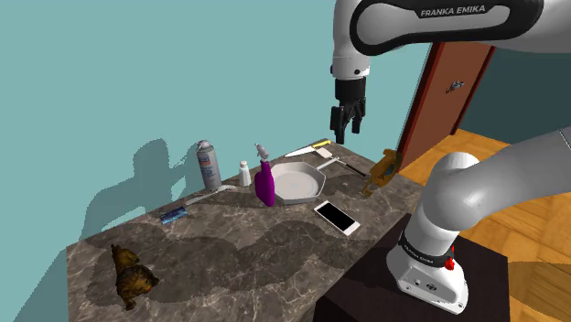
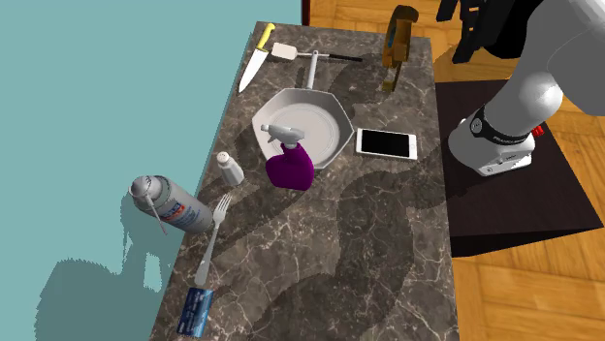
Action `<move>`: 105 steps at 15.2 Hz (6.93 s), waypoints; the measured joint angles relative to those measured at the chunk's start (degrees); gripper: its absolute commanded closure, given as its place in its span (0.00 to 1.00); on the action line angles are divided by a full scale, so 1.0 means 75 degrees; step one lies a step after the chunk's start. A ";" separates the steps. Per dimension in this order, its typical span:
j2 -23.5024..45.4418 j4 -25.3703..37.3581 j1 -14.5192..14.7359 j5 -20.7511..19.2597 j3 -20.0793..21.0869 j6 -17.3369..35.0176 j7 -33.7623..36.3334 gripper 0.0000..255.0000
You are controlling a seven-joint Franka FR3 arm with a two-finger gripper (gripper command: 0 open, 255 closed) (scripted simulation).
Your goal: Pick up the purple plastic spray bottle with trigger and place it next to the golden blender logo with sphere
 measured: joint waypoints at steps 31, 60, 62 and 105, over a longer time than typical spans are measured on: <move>0.9993 0.7958 0.0182 0.0512 0.0429 -0.0276 0.1740 0.00; 0.9638 0.7251 0.0245 0.0598 0.0374 0.0141 0.1676 1.00; 0.9677 0.7314 0.0254 0.0608 0.0382 0.0022 0.1713 1.00; 1.0207 1.2057 0.0195 0.0793 0.0493 -0.4650 0.2392 1.00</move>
